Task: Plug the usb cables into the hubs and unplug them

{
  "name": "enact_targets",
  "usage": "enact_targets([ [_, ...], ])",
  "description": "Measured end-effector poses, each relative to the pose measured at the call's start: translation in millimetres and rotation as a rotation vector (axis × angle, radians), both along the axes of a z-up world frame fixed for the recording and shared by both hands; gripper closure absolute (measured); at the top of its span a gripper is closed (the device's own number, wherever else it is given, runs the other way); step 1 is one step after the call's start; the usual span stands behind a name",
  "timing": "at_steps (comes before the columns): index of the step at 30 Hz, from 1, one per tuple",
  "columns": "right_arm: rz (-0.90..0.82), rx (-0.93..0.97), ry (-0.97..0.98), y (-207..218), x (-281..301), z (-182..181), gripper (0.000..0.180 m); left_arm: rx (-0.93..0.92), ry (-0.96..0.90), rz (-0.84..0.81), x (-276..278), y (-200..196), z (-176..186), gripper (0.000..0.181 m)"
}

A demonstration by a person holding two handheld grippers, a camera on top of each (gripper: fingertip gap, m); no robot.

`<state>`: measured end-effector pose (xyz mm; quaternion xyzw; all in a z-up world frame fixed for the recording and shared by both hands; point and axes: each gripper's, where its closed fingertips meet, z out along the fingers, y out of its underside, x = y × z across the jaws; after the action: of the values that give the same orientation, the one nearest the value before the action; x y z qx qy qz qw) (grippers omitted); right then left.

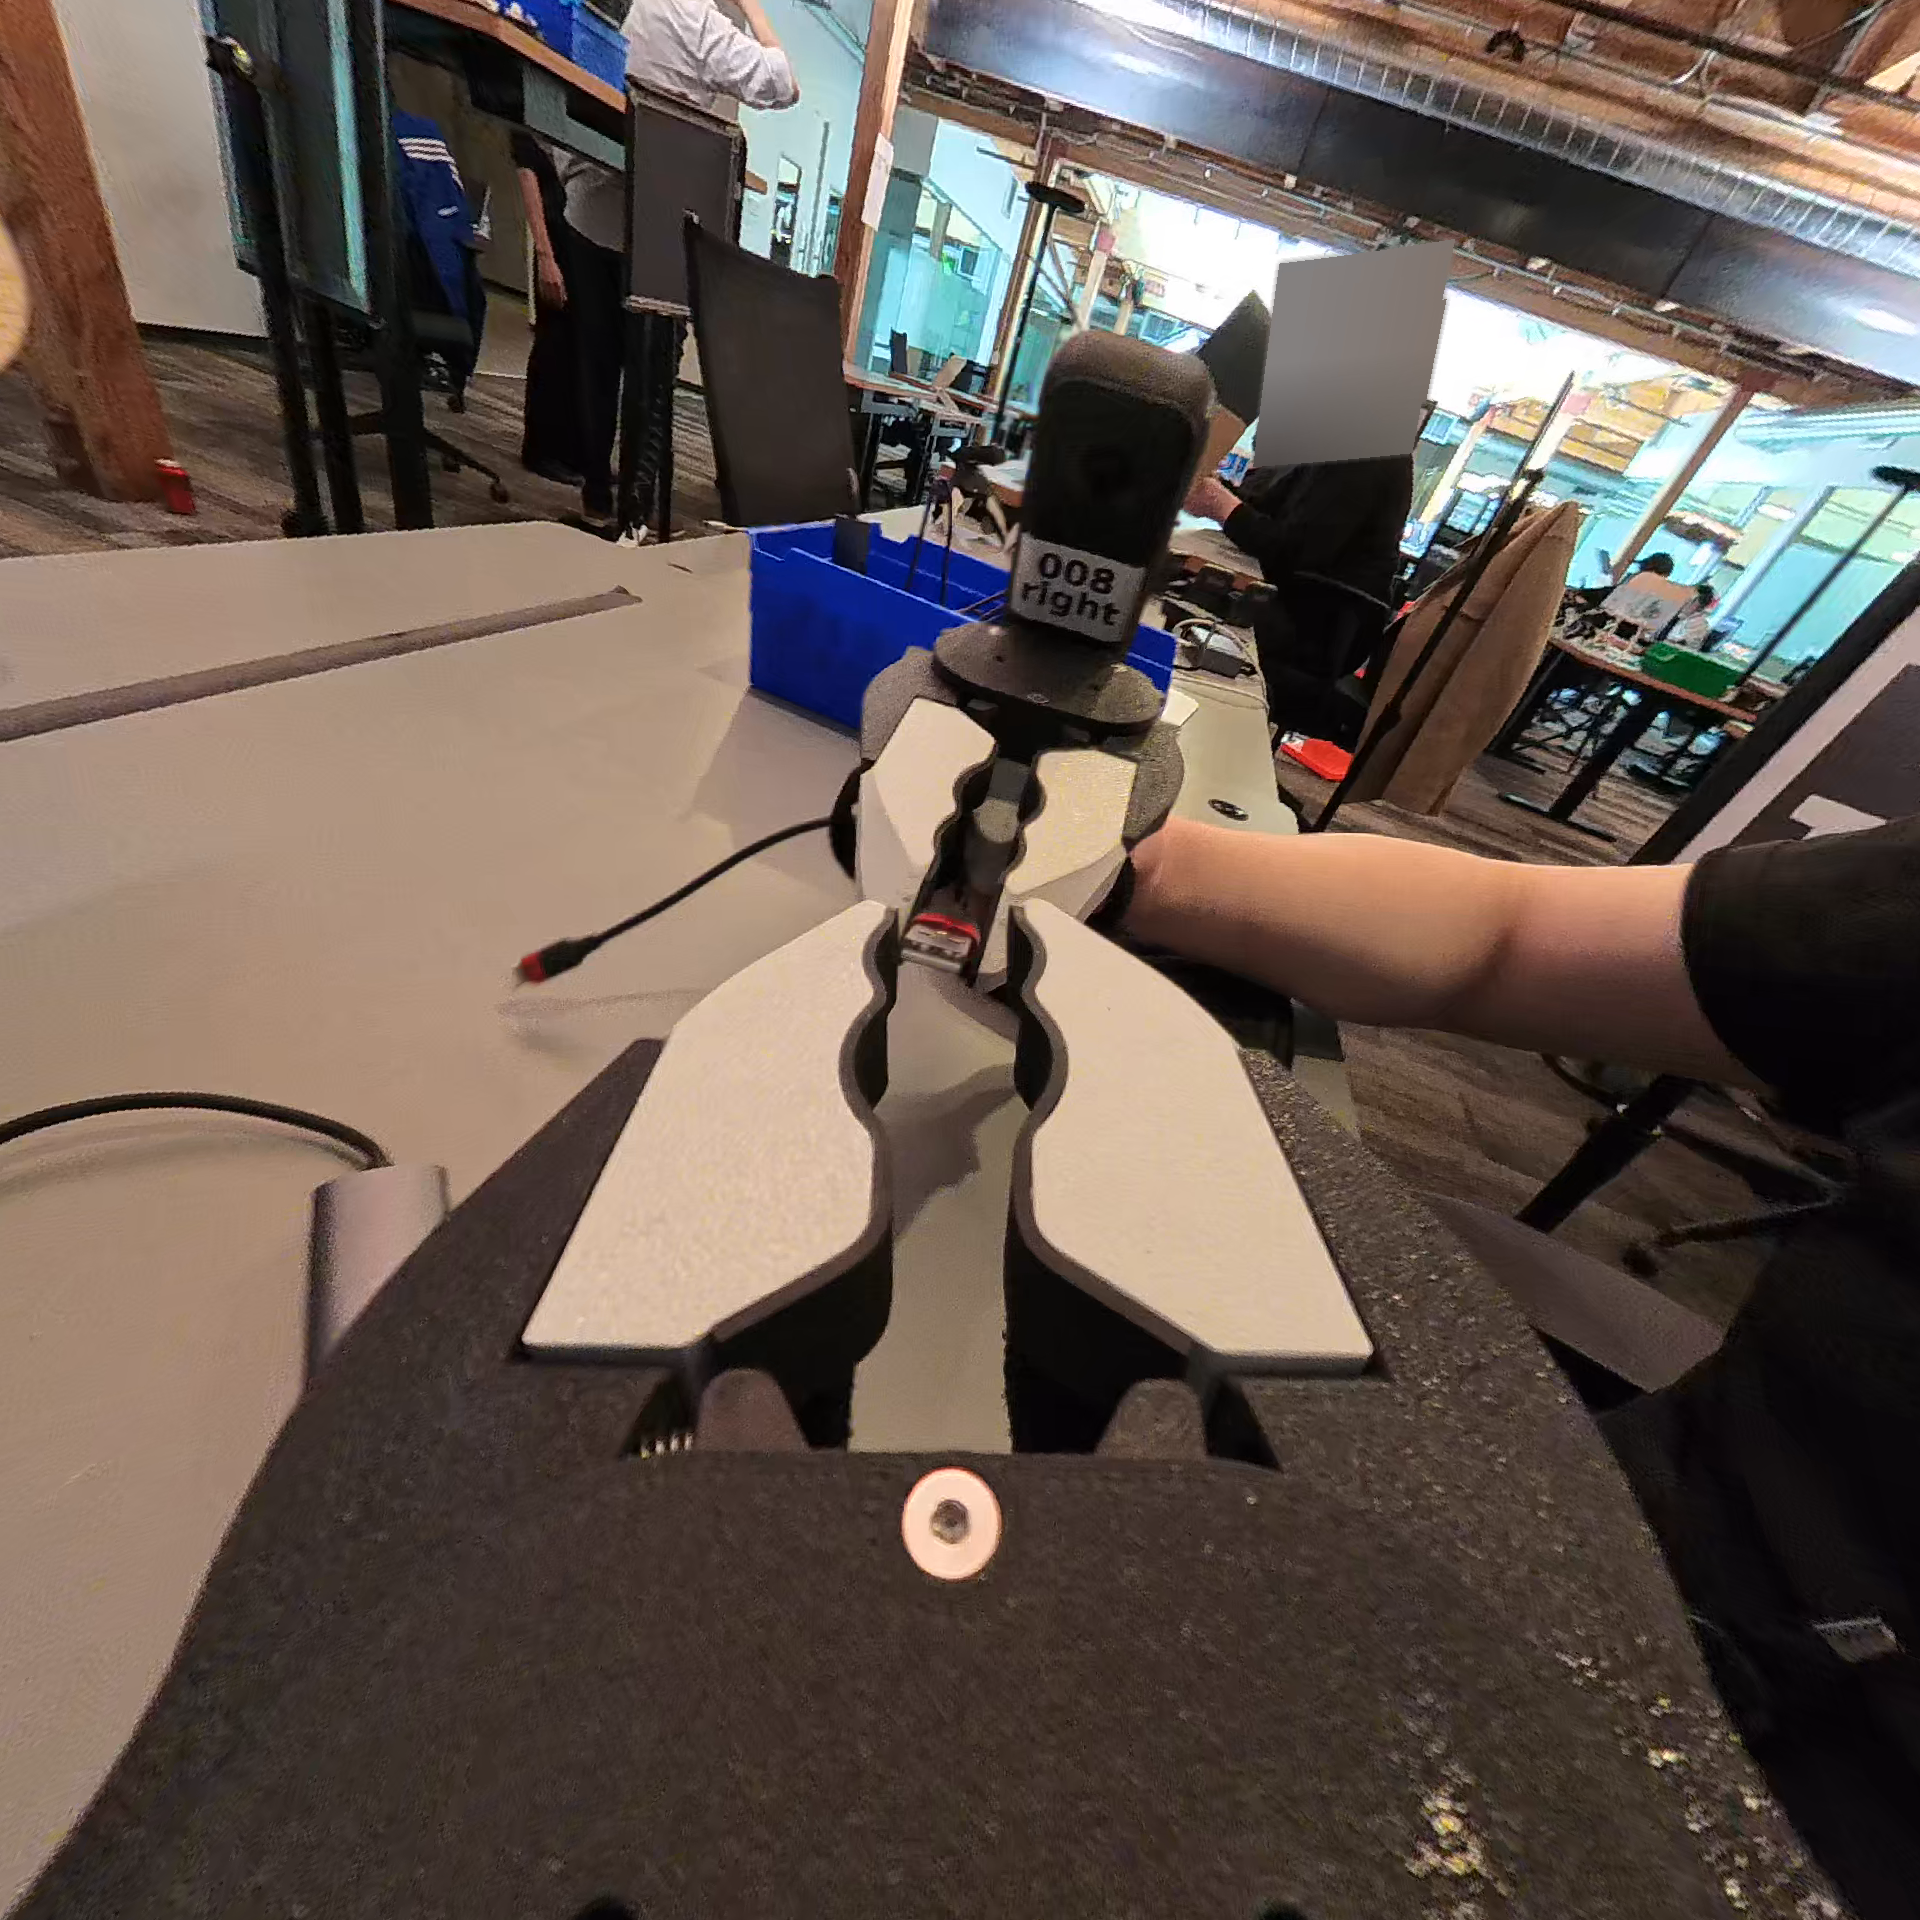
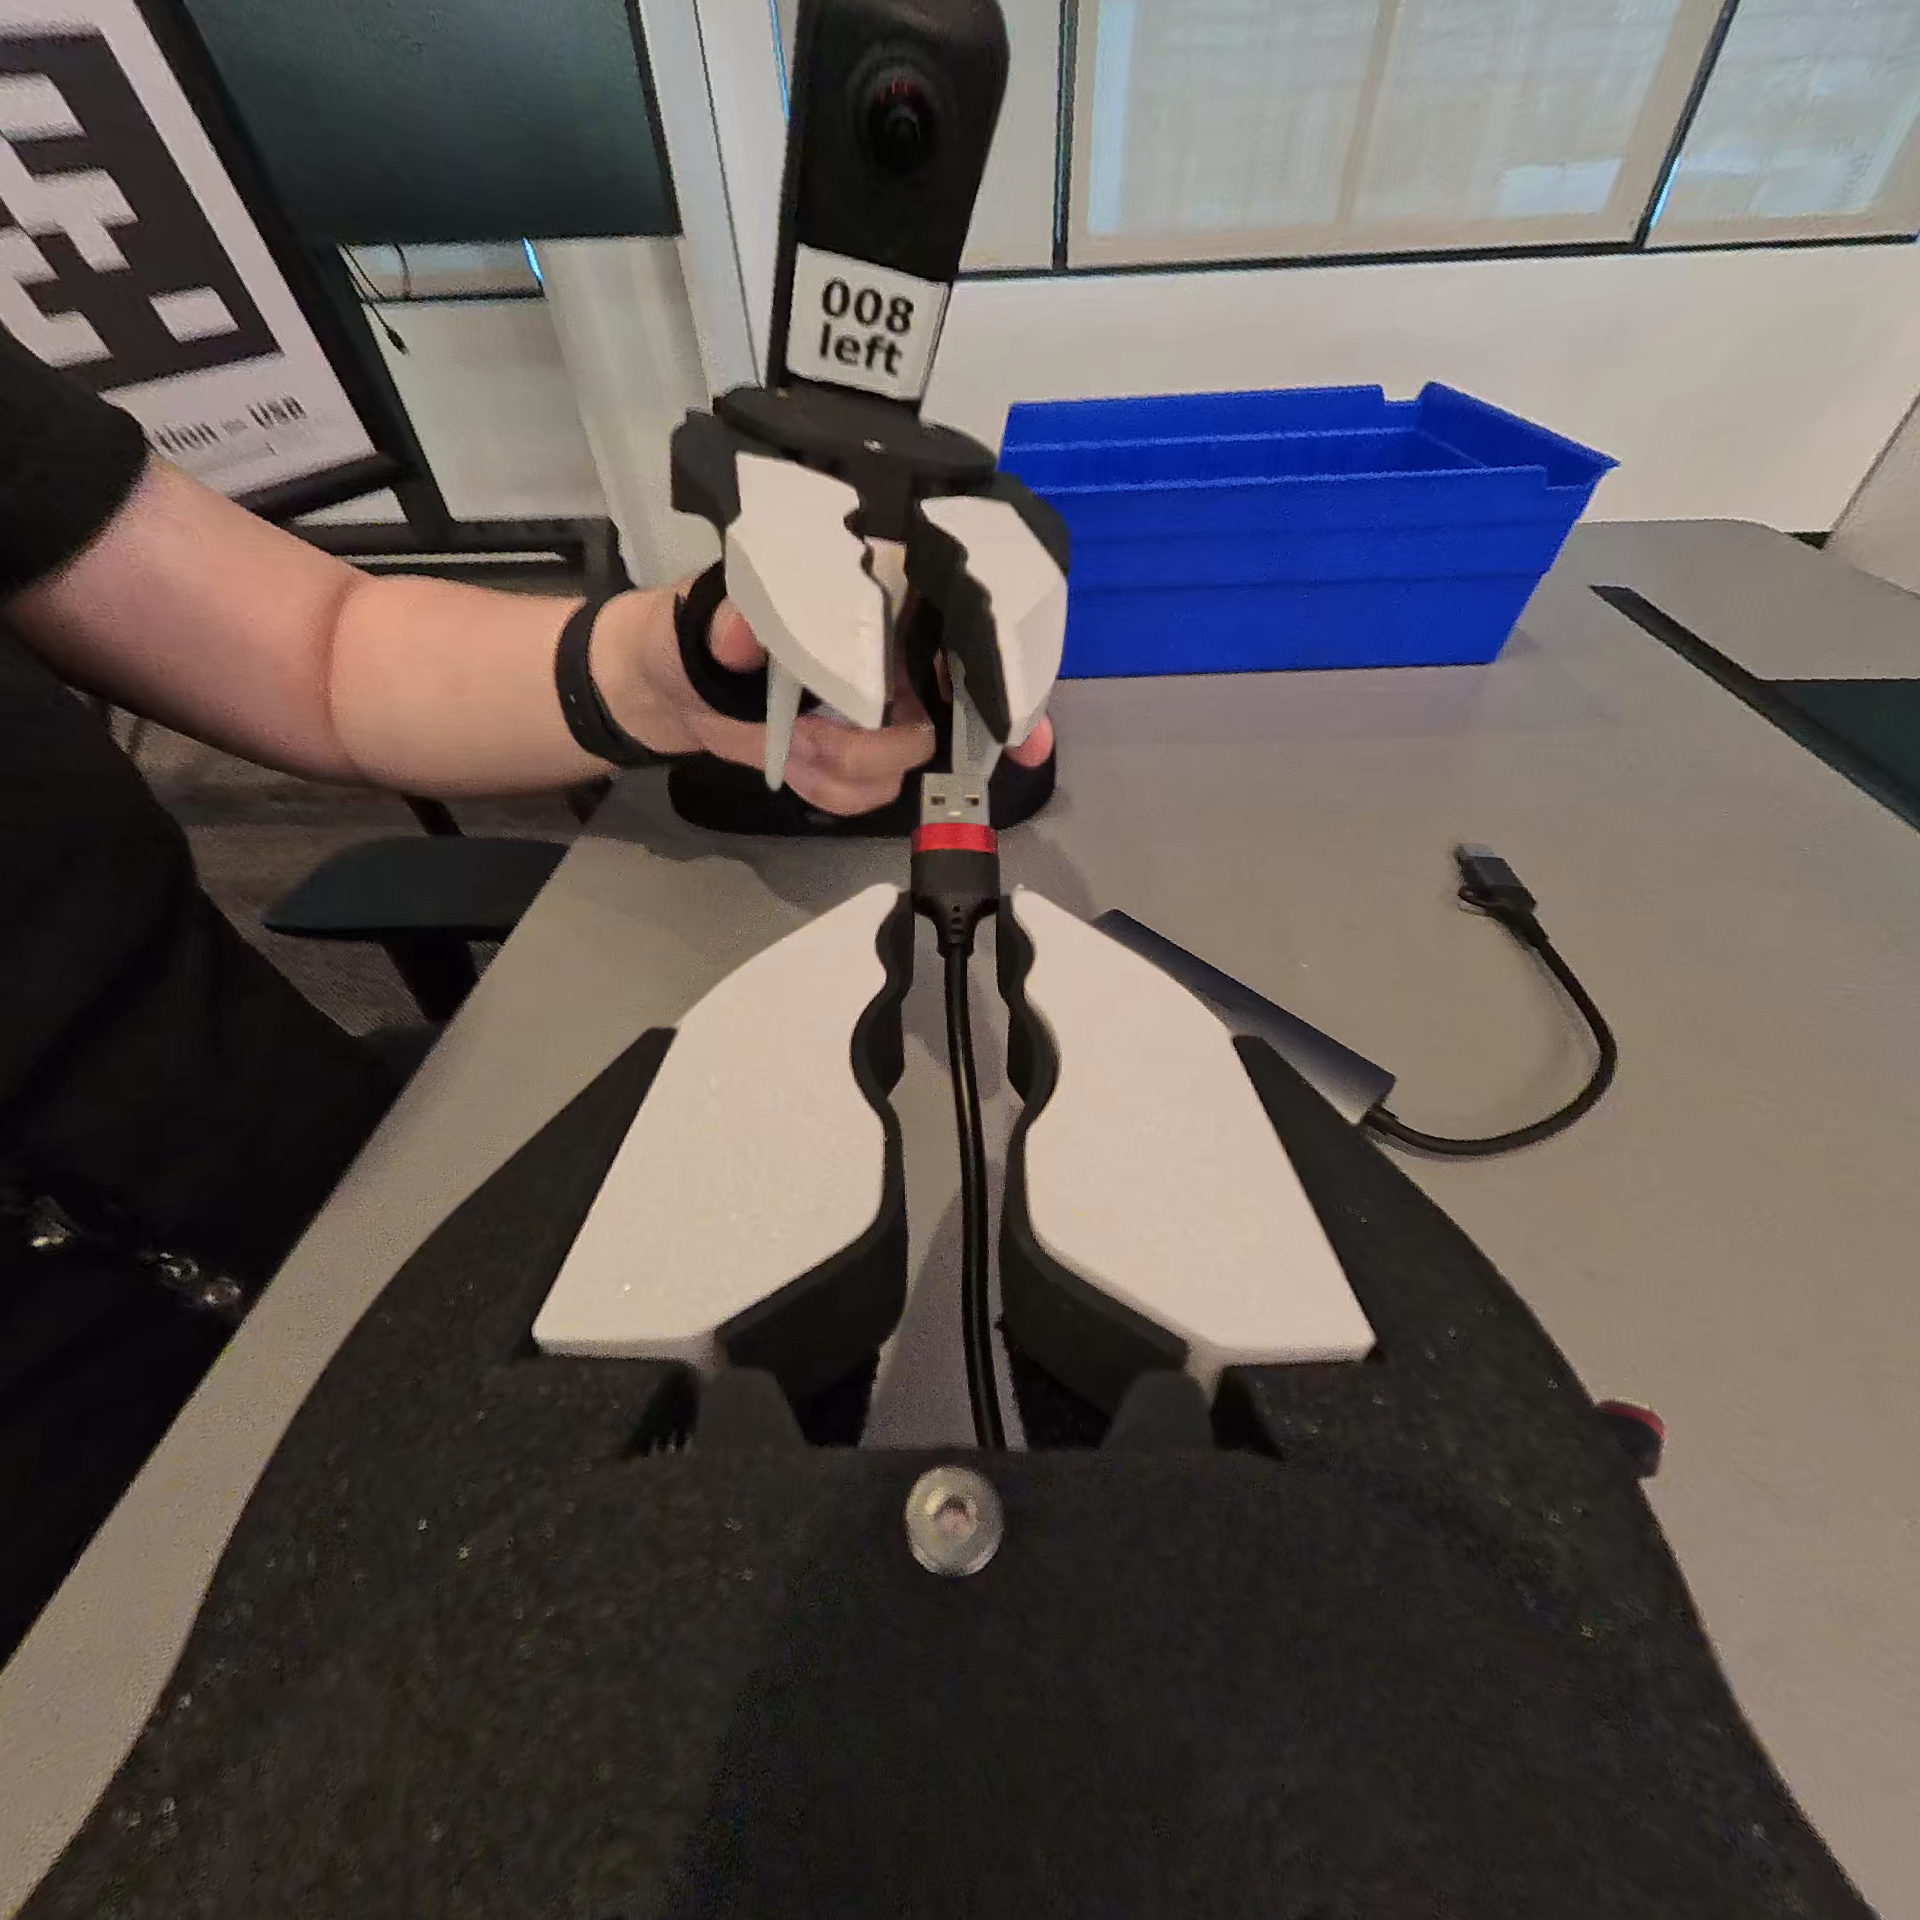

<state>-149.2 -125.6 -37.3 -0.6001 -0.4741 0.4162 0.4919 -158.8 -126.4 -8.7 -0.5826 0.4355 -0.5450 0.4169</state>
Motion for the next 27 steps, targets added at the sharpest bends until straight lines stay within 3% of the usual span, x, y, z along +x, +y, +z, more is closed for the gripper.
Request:
enact_targets([
  [9,-0.006,0.093,-0.149,-1,0,-16,0.165,0.17,0.186,-0.035,3,-6,-23,0.165],
  [14,0.002,0.122,-0.179,-3,0,-17,0.165,0.21,0.199,-0.016,5,-2,-26,0.158],
  [19,0.017,0.113,-0.174,-6,-2,-17,0.165,0.252,0.205,-0.03,5,-5,-28,0.165],
  [27,0.038,0.07,-0.145,-7,-1,-14,0.165,0.212,0.207,-0.073,7,-11,-34,0.159],
])
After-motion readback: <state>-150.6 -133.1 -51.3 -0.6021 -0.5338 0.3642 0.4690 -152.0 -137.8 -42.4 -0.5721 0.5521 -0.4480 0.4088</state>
